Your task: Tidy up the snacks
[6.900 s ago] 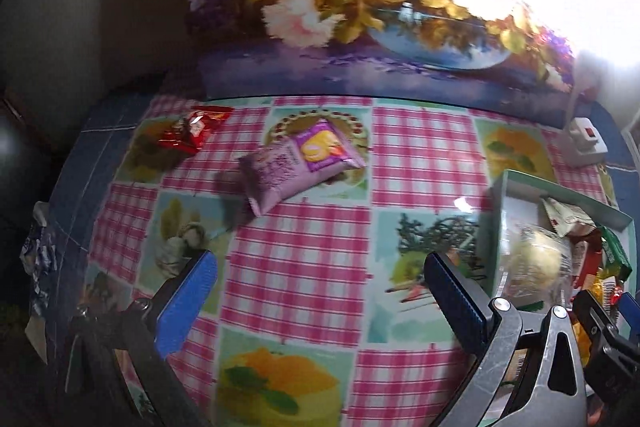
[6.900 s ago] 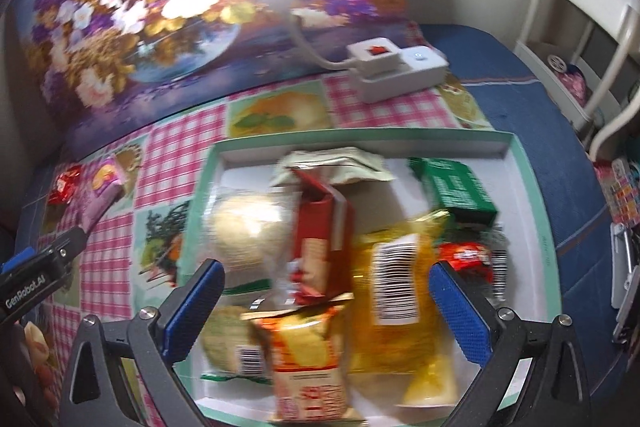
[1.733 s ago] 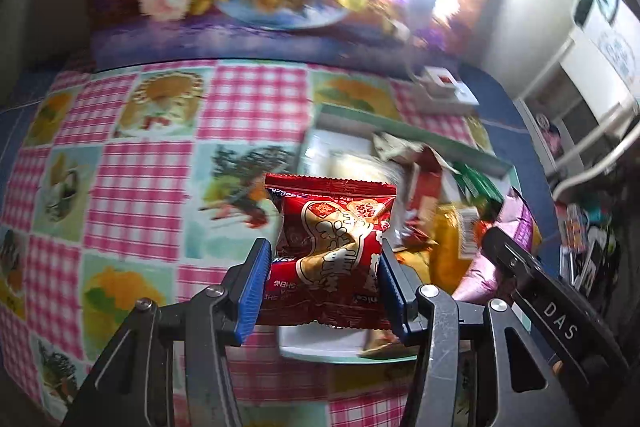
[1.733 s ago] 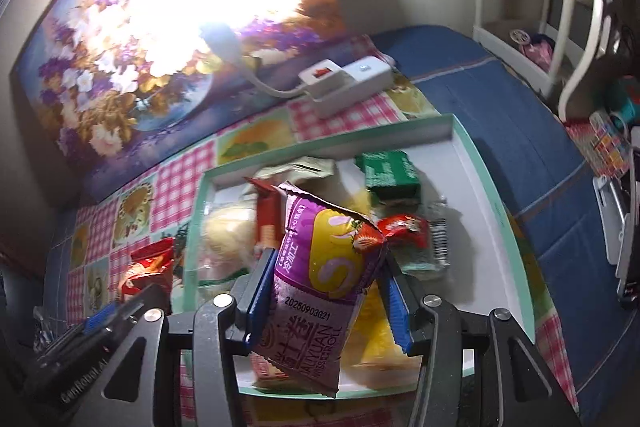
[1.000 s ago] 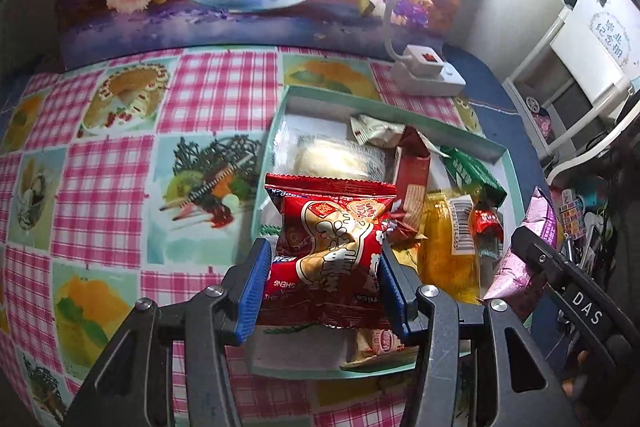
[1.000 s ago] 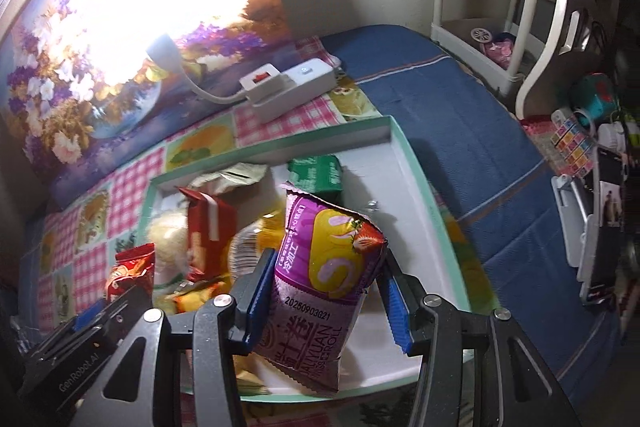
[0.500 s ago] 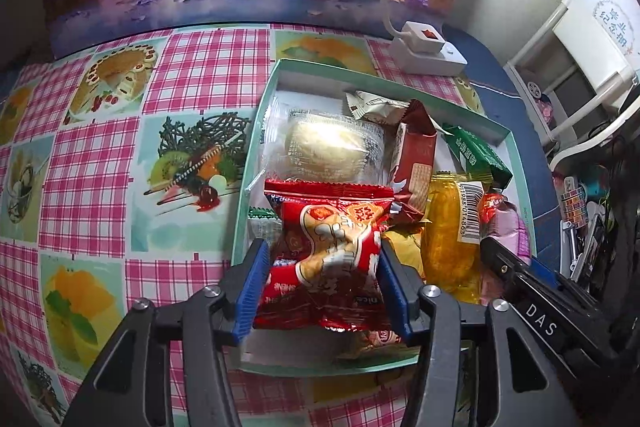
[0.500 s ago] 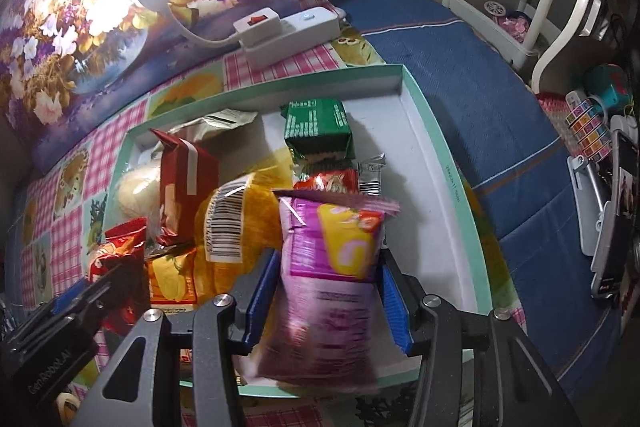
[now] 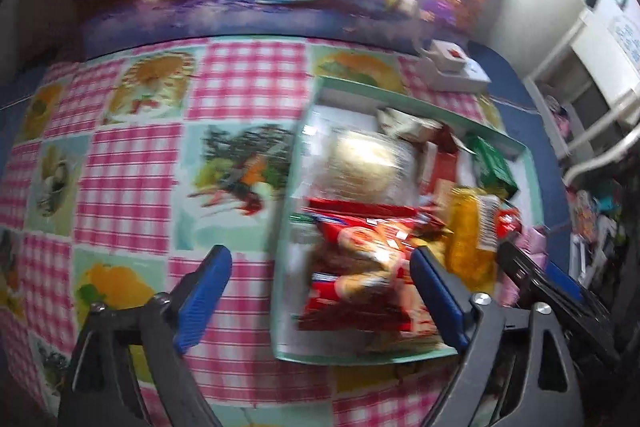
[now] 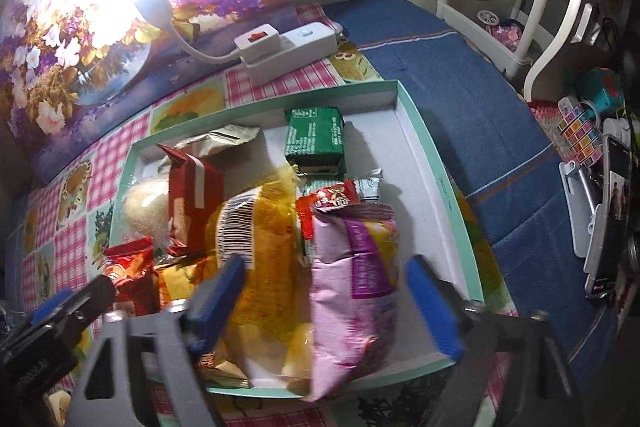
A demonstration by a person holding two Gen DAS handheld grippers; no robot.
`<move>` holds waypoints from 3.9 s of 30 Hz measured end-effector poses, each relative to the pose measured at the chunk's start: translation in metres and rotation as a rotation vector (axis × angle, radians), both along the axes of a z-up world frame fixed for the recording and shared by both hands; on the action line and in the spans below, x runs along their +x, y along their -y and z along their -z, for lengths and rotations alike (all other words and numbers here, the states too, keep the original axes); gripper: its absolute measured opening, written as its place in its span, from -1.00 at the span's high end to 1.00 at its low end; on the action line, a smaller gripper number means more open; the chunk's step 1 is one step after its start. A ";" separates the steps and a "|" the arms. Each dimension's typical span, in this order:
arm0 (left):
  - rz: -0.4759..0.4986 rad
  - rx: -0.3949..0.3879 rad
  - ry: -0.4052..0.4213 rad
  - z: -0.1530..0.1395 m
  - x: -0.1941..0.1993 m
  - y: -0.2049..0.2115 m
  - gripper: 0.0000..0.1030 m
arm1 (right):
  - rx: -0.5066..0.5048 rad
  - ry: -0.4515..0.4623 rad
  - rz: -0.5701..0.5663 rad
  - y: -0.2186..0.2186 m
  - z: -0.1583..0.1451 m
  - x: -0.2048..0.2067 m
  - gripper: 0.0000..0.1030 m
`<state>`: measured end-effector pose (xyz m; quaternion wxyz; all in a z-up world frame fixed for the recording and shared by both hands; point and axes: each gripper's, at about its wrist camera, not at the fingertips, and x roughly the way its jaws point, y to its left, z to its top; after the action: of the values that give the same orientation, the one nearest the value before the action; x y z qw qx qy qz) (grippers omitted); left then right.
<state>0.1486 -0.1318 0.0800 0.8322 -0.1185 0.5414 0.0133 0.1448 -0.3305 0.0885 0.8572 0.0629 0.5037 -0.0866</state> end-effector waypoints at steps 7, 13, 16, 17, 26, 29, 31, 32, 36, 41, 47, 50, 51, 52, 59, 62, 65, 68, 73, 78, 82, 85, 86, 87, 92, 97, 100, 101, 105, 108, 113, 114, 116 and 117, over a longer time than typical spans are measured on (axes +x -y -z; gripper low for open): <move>-0.118 0.106 0.033 -0.007 -0.005 -0.030 -0.89 | -0.012 0.034 -0.059 -0.021 -0.003 0.000 -1.00; -0.197 0.126 0.039 -0.006 -0.010 -0.055 -0.98 | -0.010 0.055 -0.096 -0.037 -0.005 -0.001 -1.00; -0.195 0.145 0.039 -0.008 -0.012 -0.056 -0.98 | -0.005 0.060 -0.118 -0.045 -0.007 -0.003 -1.00; -0.194 0.163 0.040 -0.009 -0.013 -0.056 -0.98 | -0.002 0.059 -0.126 -0.048 -0.007 -0.003 -1.00; -0.239 0.204 0.072 -0.020 -0.029 -0.056 -0.98 | 0.003 0.055 -0.166 -0.065 -0.007 -0.014 -1.00; -0.271 0.268 0.068 -0.022 -0.039 -0.059 -0.98 | 0.007 0.061 -0.172 -0.068 -0.008 -0.021 -1.00; -0.278 0.303 0.080 -0.023 -0.046 -0.062 -0.98 | 0.008 0.065 -0.175 -0.070 -0.008 -0.028 -1.00; -0.280 0.308 0.086 -0.023 -0.050 -0.064 -0.98 | 0.010 0.065 -0.176 -0.070 -0.008 -0.030 -1.00; -0.281 0.313 0.076 -0.017 -0.068 -0.071 -0.98 | 0.013 0.061 -0.188 -0.075 -0.005 -0.044 -1.00; -0.276 0.335 0.054 -0.010 -0.088 -0.073 -0.98 | 0.016 0.059 -0.201 -0.082 -0.001 -0.061 -1.00; -0.287 0.382 0.058 -0.008 -0.112 -0.076 -0.98 | 0.007 0.051 -0.225 -0.086 0.002 -0.081 -1.00; -0.292 0.404 0.070 -0.011 -0.120 -0.077 -0.98 | 0.014 0.053 -0.229 -0.085 0.002 -0.092 -1.00; -0.294 0.409 0.078 -0.012 -0.124 -0.077 -0.98 | 0.013 0.056 -0.233 -0.085 0.002 -0.096 -1.00; -0.294 0.408 0.086 -0.013 -0.126 -0.078 -0.98 | 0.011 0.058 -0.238 -0.085 0.002 -0.099 -1.00; -0.257 0.435 0.136 -0.021 -0.145 -0.068 -0.98 | 0.012 0.091 -0.250 -0.085 -0.005 -0.115 -1.00; -0.256 0.422 0.161 -0.027 -0.152 -0.068 -0.98 | 0.007 0.133 -0.247 -0.086 -0.013 -0.120 -1.00; -0.270 0.406 0.192 -0.033 -0.158 -0.070 -0.98 | 0.002 0.151 -0.250 -0.088 -0.017 -0.123 -1.00; -0.279 0.403 0.188 -0.033 -0.159 -0.070 -0.98 | -0.011 0.174 -0.257 -0.090 -0.022 -0.126 -1.00; -0.291 0.392 0.175 -0.030 -0.159 -0.072 -0.98 | -0.018 0.201 -0.258 -0.090 -0.027 -0.128 -1.00; -0.291 0.382 0.175 -0.029 -0.158 -0.073 -0.98 | -0.011 0.193 -0.249 -0.087 -0.026 -0.126 -1.00; -0.286 0.371 0.167 -0.028 -0.157 -0.073 -0.98 | -0.007 0.166 -0.250 -0.087 -0.021 -0.123 -1.00; -0.284 0.361 0.162 -0.027 -0.156 -0.073 -0.98 | -0.007 0.157 -0.248 -0.087 -0.019 -0.122 -1.00; -0.282 0.358 0.158 -0.026 -0.156 -0.074 -0.98 | -0.007 0.156 -0.248 -0.088 -0.019 -0.122 -1.00; -0.279 0.354 0.154 -0.025 -0.155 -0.074 -0.98 | -0.008 0.153 -0.248 -0.088 -0.018 -0.122 -1.00; -0.256 0.331 0.125 -0.020 -0.151 -0.072 -0.98 | -0.010 0.128 -0.246 -0.088 -0.013 -0.118 -1.00; -0.233 0.324 0.096 -0.015 -0.148 -0.070 -0.98 | -0.007 0.111 -0.225 -0.084 -0.010 -0.117 -1.00; -0.226 0.321 0.086 -0.014 -0.147 -0.070 -0.98 | -0.005 0.102 -0.218 -0.082 -0.008 -0.115 -1.00; -0.226 0.321 0.084 -0.013 -0.147 -0.070 -0.98 | -0.005 0.100 -0.216 -0.082 -0.007 -0.115 -1.00; -0.216 0.306 0.080 -0.012 -0.146 -0.070 -0.98 | -0.005 0.100 -0.217 -0.081 -0.007 -0.115 -1.00; -0.210 0.300 0.077 -0.012 -0.146 -0.070 -0.98 | -0.005 0.098 -0.218 -0.081 -0.007 -0.115 -1.00; -0.205 0.292 0.080 -0.012 -0.147 -0.070 -0.98 | -0.006 0.095 -0.218 -0.082 -0.006 -0.115 -1.00; -0.204 0.293 0.079 -0.012 -0.146 -0.070 -0.98 | -0.005 0.094 -0.218 -0.081 -0.006 -0.114 -1.00; -0.203 0.292 0.079 -0.012 -0.146 -0.070 -0.98 | -0.004 0.093 -0.217 -0.082 -0.005 -0.114 -1.00; -0.204 0.291 0.080 -0.012 -0.146 -0.070 -0.98 | -0.004 0.093 -0.217 -0.082 -0.005 -0.114 -1.00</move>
<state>0.0022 -0.0618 0.0917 0.8557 -0.0516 0.4855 0.1712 0.0304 -0.2486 0.0939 0.8840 0.0103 0.4672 0.0086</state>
